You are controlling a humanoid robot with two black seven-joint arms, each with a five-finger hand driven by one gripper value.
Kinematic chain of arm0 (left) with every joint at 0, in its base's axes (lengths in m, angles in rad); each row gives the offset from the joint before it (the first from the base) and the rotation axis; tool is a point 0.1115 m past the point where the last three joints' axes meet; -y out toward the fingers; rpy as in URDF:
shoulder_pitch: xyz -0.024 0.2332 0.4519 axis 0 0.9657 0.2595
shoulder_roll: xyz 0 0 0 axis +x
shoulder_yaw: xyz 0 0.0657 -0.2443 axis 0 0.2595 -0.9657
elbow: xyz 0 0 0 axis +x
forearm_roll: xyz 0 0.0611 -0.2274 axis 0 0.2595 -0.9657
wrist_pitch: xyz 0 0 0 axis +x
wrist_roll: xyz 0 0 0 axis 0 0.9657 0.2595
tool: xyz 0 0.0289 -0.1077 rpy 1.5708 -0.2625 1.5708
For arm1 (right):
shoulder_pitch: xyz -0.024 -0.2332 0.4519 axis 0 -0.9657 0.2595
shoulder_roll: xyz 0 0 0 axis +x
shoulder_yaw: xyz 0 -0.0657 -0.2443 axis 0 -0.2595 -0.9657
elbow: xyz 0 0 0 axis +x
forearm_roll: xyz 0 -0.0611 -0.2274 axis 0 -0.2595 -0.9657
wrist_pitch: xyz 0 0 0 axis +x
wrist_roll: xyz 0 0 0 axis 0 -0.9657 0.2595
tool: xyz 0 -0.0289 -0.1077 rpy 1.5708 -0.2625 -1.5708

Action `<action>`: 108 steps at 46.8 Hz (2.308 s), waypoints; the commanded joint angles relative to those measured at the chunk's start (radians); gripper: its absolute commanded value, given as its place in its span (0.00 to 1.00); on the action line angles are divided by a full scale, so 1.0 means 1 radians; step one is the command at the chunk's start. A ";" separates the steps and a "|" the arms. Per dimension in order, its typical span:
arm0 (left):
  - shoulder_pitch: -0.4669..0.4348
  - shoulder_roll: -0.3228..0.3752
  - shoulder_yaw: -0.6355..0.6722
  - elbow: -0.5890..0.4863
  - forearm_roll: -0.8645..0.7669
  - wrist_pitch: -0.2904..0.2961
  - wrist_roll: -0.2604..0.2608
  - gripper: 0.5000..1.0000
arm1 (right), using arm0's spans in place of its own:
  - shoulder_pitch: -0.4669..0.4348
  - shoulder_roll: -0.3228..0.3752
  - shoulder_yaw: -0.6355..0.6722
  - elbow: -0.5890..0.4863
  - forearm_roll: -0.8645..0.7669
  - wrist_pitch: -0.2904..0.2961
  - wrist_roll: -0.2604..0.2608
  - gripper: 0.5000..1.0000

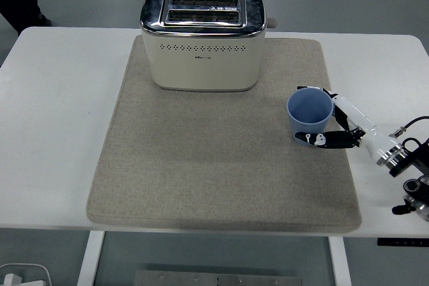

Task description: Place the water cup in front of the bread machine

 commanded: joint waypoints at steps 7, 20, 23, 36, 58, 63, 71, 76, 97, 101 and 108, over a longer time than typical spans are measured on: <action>0.000 0.000 0.000 0.000 0.000 0.000 0.000 1.00 | 0.021 0.000 -0.021 -0.008 0.001 -0.001 0.000 0.00; 0.000 0.000 0.000 0.001 0.000 0.000 0.000 1.00 | 0.042 -0.002 -0.027 -0.008 0.021 0.000 0.000 0.00; 0.000 0.000 0.000 0.000 0.000 0.000 0.000 1.00 | 0.042 -0.003 -0.026 -0.008 0.023 0.002 0.000 0.00; 0.000 0.000 0.000 0.001 0.000 0.000 0.000 1.00 | 0.093 -0.031 -0.027 0.012 0.075 0.019 0.000 0.00; 0.000 0.000 0.000 0.000 0.000 0.000 0.000 1.00 | 0.133 0.046 -0.026 0.118 0.153 0.046 -0.112 0.00; 0.000 0.000 0.000 0.000 0.000 0.000 0.000 1.00 | 0.133 0.112 -0.027 0.116 0.152 0.024 -0.128 0.00; 0.000 0.000 0.000 0.001 0.000 0.000 0.000 1.00 | 0.154 0.228 -0.041 0.070 0.153 -0.007 -0.149 0.00; 0.000 0.000 0.000 0.001 0.000 0.000 0.000 1.00 | 0.163 0.305 -0.056 0.012 0.153 -0.009 -0.149 0.00; 0.000 0.000 0.000 0.001 0.000 0.000 0.000 1.00 | 0.186 0.537 -0.035 -0.197 0.150 -0.038 -0.138 0.00; 0.000 0.000 0.000 0.000 0.000 0.000 0.000 1.00 | 0.200 0.552 -0.036 -0.228 0.150 -0.041 -0.131 0.00; 0.000 0.000 0.000 0.000 0.000 0.000 0.000 1.00 | 0.203 0.552 -0.035 -0.255 0.150 -0.047 -0.123 0.00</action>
